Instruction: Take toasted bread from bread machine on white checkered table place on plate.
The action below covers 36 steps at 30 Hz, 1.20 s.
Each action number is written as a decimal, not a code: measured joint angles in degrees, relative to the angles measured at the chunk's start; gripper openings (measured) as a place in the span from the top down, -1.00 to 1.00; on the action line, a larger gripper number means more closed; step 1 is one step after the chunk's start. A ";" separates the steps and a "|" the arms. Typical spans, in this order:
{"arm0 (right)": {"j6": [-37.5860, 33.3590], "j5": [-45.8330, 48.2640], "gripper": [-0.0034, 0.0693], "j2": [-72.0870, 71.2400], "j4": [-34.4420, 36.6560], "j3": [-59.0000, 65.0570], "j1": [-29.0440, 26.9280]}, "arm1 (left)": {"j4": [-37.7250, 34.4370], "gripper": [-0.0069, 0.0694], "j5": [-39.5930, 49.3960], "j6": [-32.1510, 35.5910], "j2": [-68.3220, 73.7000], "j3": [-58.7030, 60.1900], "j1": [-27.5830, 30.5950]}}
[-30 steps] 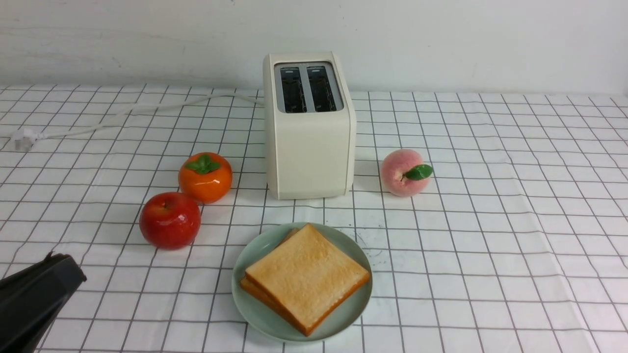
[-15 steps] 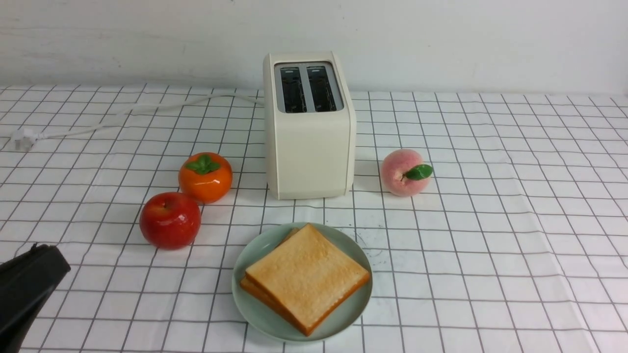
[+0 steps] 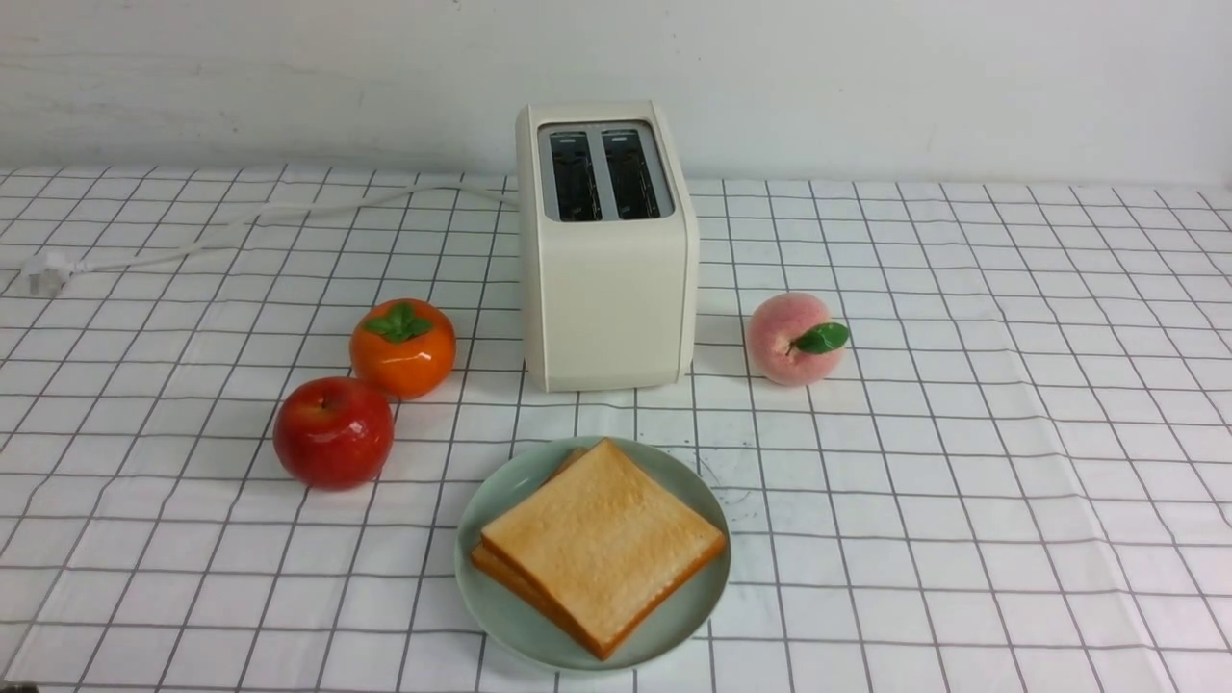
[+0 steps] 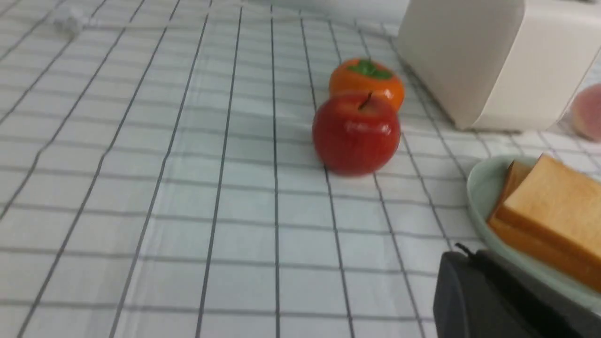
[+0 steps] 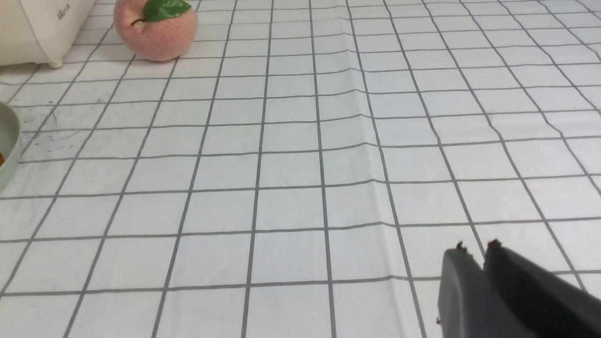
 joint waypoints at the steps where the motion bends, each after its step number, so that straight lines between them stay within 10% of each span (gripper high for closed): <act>1: 0.00 0.00 0.69 0.00 0.00 0.00 0.00 | 0.40 0.85 0.77 -0.63 -1.33 2.12 0.00; 36: 0.06 0.06 0.61 -0.05 0.13 0.00 0.00 | 0.37 0.85 0.95 -1.48 -2.01 4.97 0.00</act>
